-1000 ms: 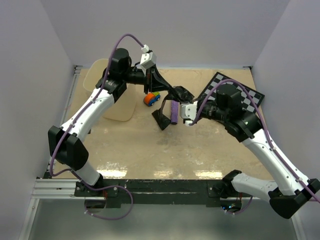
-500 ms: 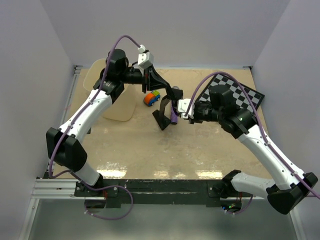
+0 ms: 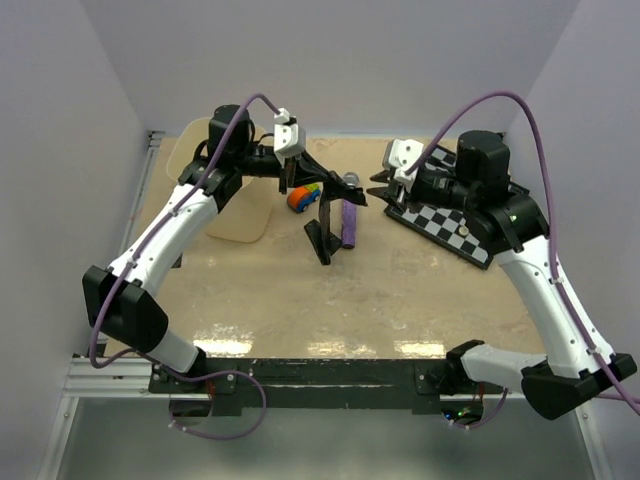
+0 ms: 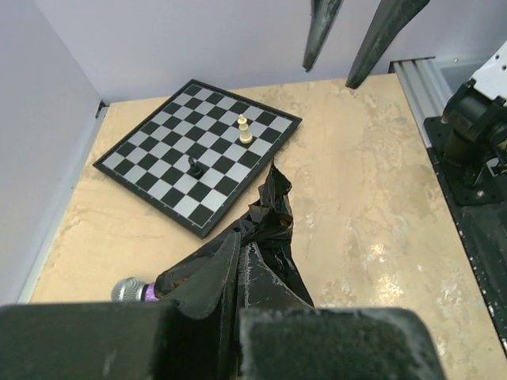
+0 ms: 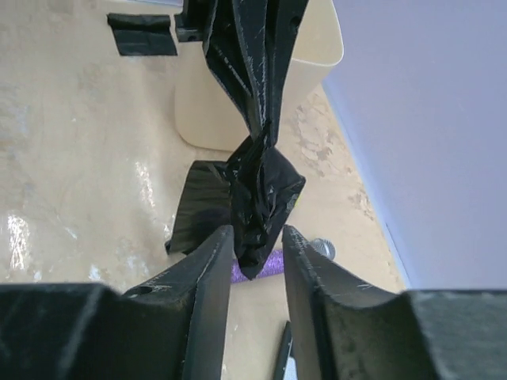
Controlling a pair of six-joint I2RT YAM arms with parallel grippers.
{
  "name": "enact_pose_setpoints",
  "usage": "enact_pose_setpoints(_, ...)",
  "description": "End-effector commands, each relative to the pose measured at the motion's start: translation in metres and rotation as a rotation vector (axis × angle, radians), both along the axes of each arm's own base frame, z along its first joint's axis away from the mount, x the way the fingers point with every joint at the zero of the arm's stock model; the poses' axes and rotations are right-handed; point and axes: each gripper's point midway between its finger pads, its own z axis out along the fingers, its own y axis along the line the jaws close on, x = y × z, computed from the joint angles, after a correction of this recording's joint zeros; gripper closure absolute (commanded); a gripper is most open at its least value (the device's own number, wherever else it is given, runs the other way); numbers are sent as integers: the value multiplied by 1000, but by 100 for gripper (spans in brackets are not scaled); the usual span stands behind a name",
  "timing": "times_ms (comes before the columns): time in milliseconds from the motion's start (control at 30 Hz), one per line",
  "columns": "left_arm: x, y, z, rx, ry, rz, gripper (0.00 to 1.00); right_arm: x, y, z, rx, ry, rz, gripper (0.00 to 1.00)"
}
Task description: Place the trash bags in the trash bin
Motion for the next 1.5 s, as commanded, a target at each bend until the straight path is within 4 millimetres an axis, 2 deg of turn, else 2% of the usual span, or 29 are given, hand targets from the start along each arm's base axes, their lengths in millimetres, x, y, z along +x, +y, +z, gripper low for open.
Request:
enact_pose_setpoints(0,-9,8,15,7,-121,-1,100,9,15,11,110,2,18,59)
enact_pose_setpoints(100,-11,7,17,4,-124,-4,100,13,27,7,129,17,72,51)
enact_pose_setpoints(200,-13,7,19,2,-129,-5,100,20,35,5,148,38,89,50)
enact_pose_setpoints(467,-17,7,24,-7,-135,-13,100,37,43,-3,155,37,91,52)
enact_pose_setpoints(767,-17,6,28,-20,-136,-16,100,35,51,-10,148,46,124,53)
enact_pose_setpoints(1033,-17,4,33,-37,-132,-28,100,49,53,-27,112,49,76,55)
enact_pose_setpoints(1233,-18,4,34,-39,-141,-36,100,60,54,-28,113,38,46,60)
enact_pose_setpoints(1367,-20,3,35,-43,-146,-48,100,61,56,-32,108,47,55,61)
enact_pose_setpoints(1467,-19,2,36,-48,-146,-54,100,58,59,-37,88,48,91,59)
